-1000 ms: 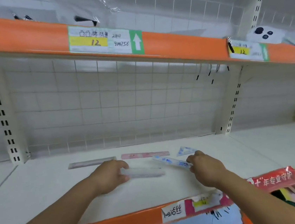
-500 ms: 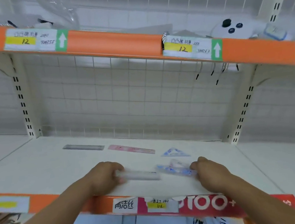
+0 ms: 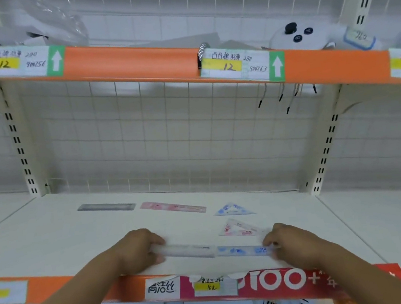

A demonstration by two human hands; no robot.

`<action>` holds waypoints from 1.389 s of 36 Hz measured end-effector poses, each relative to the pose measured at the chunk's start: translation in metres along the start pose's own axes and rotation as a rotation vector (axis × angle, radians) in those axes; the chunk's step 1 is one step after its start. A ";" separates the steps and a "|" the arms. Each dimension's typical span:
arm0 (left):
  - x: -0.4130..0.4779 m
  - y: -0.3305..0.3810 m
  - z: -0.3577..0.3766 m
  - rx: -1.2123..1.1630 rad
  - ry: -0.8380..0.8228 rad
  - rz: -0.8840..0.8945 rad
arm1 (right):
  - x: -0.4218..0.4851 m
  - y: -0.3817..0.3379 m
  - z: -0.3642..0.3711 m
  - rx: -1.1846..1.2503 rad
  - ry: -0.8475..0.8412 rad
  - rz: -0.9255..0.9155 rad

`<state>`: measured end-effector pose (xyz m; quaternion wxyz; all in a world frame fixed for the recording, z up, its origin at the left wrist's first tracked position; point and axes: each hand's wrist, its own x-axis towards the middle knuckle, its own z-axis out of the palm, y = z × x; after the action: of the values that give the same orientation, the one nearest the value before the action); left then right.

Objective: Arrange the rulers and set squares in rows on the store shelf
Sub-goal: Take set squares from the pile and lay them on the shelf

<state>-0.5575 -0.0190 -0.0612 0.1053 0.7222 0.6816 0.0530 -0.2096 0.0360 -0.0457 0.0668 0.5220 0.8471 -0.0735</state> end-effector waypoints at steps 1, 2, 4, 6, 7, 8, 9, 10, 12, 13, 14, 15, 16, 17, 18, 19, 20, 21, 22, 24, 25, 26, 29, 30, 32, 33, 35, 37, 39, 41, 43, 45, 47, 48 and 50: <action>0.000 -0.001 0.001 0.000 -0.003 -0.001 | 0.001 0.000 0.000 0.004 0.004 0.002; 0.000 -0.002 0.001 -0.001 -0.005 0.002 | 0.002 0.000 0.000 0.006 0.007 0.003; 0.001 -0.003 0.001 -0.008 -0.013 0.005 | 0.002 -0.001 -0.001 0.002 0.007 0.006; 0.002 -0.003 0.001 -0.005 -0.023 0.000 | 0.003 -0.002 -0.001 0.002 0.005 0.008; 0.002 -0.003 0.000 -0.006 -0.026 -0.003 | 0.003 -0.001 -0.001 0.004 0.006 0.009; 0.002 -0.003 0.000 -0.006 -0.028 -0.003 | 0.003 -0.001 -0.001 0.007 0.008 0.009; 0.002 -0.003 0.000 -0.008 -0.032 -0.005 | 0.003 -0.001 -0.001 0.008 0.008 0.010; 0.002 -0.003 -0.001 -0.007 -0.037 -0.006 | 0.003 -0.001 -0.001 0.010 0.007 0.010; 0.002 -0.004 -0.002 -0.008 -0.046 -0.015 | 0.002 -0.001 -0.001 0.013 0.005 0.015; 0.001 -0.004 -0.003 -0.012 -0.050 -0.022 | 0.002 -0.001 -0.001 0.012 0.005 0.018; 0.000 -0.005 -0.004 -0.015 -0.052 -0.029 | 0.002 -0.001 -0.001 0.011 0.005 0.021; -0.001 -0.006 -0.005 -0.017 -0.056 -0.037 | 0.003 -0.001 -0.002 0.013 0.007 0.023; -0.003 -0.008 -0.007 -0.017 -0.060 -0.046 | 0.004 -0.002 -0.003 0.015 0.010 0.024; -0.004 -0.011 -0.009 -0.017 -0.064 -0.059 | 0.005 -0.004 -0.004 0.017 0.014 0.025; -0.007 -0.014 -0.010 -0.014 -0.068 -0.072 | 0.006 -0.007 -0.005 0.019 0.018 0.022; -0.008 -0.018 -0.012 -0.012 -0.070 -0.088 | 0.008 -0.011 -0.006 0.020 0.022 0.015; -0.011 -0.023 -0.013 -0.008 -0.071 -0.102 | 0.011 -0.016 -0.007 0.022 0.027 0.004; -0.013 -0.028 -0.015 -0.005 -0.074 -0.118 | 0.013 -0.021 -0.008 0.024 0.031 -0.008; -0.016 -0.032 -0.016 -0.002 -0.078 -0.132 | 0.015 -0.027 -0.008 0.024 0.032 -0.019; -0.021 -0.041 -0.018 0.002 -0.082 -0.155 | 0.019 -0.036 -0.009 0.019 0.032 -0.037; -0.023 -0.045 -0.019 0.003 -0.083 -0.165 | 0.021 -0.039 -0.009 0.015 0.030 -0.043; -0.025 -0.048 -0.020 0.005 -0.084 -0.174 | 0.022 -0.041 -0.009 0.011 0.028 -0.047; -0.028 -0.055 -0.021 -0.004 -0.081 -0.194 | 0.021 -0.038 -0.010 0.000 0.015 -0.039; -0.029 -0.057 -0.020 -0.010 -0.078 -0.195 | 0.019 -0.034 -0.010 -0.003 0.010 -0.028; -0.029 -0.058 -0.020 -0.022 -0.077 -0.204 | 0.016 -0.022 -0.010 0.004 -0.008 0.000; -0.028 -0.058 -0.020 -0.026 -0.077 -0.208 | 0.014 -0.016 -0.010 0.015 -0.018 0.017; -0.026 -0.059 -0.019 -0.026 -0.076 -0.212 | 0.011 -0.003 -0.008 0.038 -0.030 0.043; -0.024 -0.059 -0.018 -0.020 -0.075 -0.213 | 0.009 0.005 -0.005 0.059 -0.026 0.047; -0.022 -0.059 -0.016 -0.015 -0.076 -0.207 | 0.009 0.008 -0.003 0.073 -0.013 0.039; -0.020 -0.057 -0.015 -0.013 -0.073 -0.199 | 0.009 0.008 -0.002 0.086 -0.012 0.043; -0.017 -0.055 -0.013 -0.012 -0.070 -0.190 | 0.010 0.007 -0.002 0.098 -0.017 0.054; -0.015 -0.052 -0.013 -0.012 -0.067 -0.186 | 0.010 0.005 -0.002 0.110 -0.024 0.065; -0.013 -0.051 -0.012 -0.015 -0.065 -0.183 | 0.010 0.004 -0.002 0.097 -0.024 0.064; -0.013 -0.051 -0.012 -0.018 -0.064 -0.183 | 0.011 0.005 -0.001 0.083 -0.022 0.060; -0.013 -0.051 -0.011 -0.017 -0.062 -0.182 | 0.011 0.005 0.000 0.059 -0.029 0.057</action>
<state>-0.6105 -0.0285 -0.0608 0.1367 0.6577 0.7403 0.0265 -0.2098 0.0484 -0.0485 0.0657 0.5466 0.8283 -0.1042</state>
